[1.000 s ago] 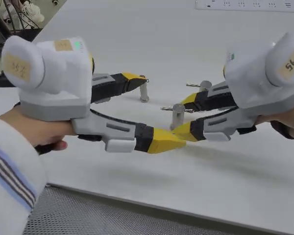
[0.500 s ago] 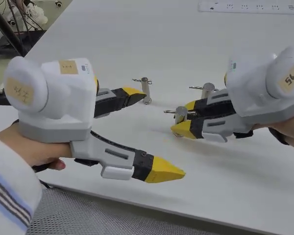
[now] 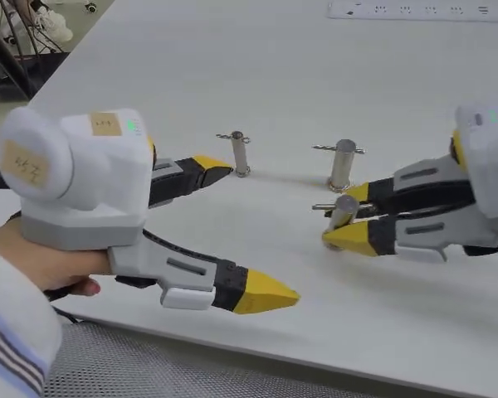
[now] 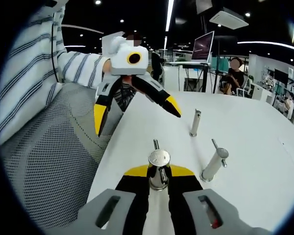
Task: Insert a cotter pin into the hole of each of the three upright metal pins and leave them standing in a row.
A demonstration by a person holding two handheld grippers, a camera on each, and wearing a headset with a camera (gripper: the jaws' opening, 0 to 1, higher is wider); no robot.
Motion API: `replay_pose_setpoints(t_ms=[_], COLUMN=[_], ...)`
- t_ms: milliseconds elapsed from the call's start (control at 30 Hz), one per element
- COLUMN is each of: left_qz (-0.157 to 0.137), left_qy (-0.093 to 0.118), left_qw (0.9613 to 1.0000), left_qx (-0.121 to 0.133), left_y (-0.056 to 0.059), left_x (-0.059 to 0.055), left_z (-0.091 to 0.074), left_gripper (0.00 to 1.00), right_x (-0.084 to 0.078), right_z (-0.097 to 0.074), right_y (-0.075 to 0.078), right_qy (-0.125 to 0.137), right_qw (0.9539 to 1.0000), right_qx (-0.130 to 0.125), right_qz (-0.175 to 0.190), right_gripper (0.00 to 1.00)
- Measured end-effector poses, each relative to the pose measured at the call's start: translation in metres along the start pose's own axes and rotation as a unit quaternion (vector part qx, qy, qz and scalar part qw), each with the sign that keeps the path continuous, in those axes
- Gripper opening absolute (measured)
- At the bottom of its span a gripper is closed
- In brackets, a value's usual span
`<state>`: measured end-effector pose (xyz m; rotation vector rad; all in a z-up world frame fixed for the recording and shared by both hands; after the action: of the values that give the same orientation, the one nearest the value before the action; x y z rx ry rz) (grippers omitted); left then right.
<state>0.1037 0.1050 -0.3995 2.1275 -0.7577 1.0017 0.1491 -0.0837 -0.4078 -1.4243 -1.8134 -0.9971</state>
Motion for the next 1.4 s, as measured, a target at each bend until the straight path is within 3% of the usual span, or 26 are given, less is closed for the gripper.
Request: replay_pose_setpoints(t_ms=[200, 300, 500, 667, 733, 800, 967, 1133, 1233, 1400], left_qz=[0.006, 0.021, 0.008, 0.007, 0.005, -0.007, -0.001, -0.013, -0.012, -0.016], left_qy=[-0.006, -0.035, -0.019, -0.029, -0.015, -0.009, -0.014, -0.004, -0.003, -0.001], left_qw=[0.9999, 0.9985, 0.9991, 0.9987, 0.9982, 0.9985, 0.9982, 0.9981, 0.9981, 0.9982], left_qx=[0.005, 0.037, 0.037, 0.041, 0.058, 0.054, 0.058, 0.061, 0.06, 0.059], left_y=[0.0, -0.006, -0.007, -0.007, -0.01, -0.009, -0.009, -0.009, -0.008, -0.008], left_x=[0.0, -0.004, -0.002, -0.005, -0.003, -0.001, -0.001, 0.0, 0.001, 0.001], left_z=[-0.002, -0.005, -0.007, -0.008, -0.009, -0.01, -0.012, -0.013, -0.014, -0.014], left_gripper=[0.98, 0.97, 0.96, 0.94, 0.95, 0.94, 0.93, 0.92, 0.91, 0.91], right_x=[-0.018, -0.029, -0.047, -0.056, -0.059, -0.061, -0.064, -0.064, -0.067, -0.065], right_z=[-0.036, -0.05, -0.065, -0.067, -0.067, -0.068, -0.068, -0.064, -0.06, -0.06], right_y=[0.015, 0.027, 0.04, 0.044, 0.046, 0.048, 0.051, 0.048, 0.044, 0.043], right_qy=[-0.006, -0.012, -0.031, -0.039, -0.042, -0.042, -0.033, -0.036, -0.053, -0.036], right_qw=[0.9991, 0.9976, 0.9945, 0.9933, 0.9929, 0.9926, 0.992, 0.9925, 0.9931, 0.9931], right_qx=[-0.036, -0.058, -0.089, -0.094, -0.097, -0.1, -0.103, -0.1, -0.092, -0.098], right_qz=[0.023, 0.037, 0.045, 0.055, 0.056, 0.056, 0.064, 0.06, 0.05, 0.054], right_gripper=[0.08, 0.08, 0.08, 0.08, 0.08, 0.08, 0.08, 0.08, 0.09, 0.09])
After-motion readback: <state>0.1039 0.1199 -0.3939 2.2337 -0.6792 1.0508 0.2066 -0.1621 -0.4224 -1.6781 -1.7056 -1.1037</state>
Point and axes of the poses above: the centre of the closed fingertips' face, and the gripper's own axes: z roughly forward along the fingers, y roughly to its right, x roughly out of its top, the point moved 8 cm from there along -z, roughly backward along the fingers, and after that the axes turned 12 degrees about -z, right-handed, at the moved point
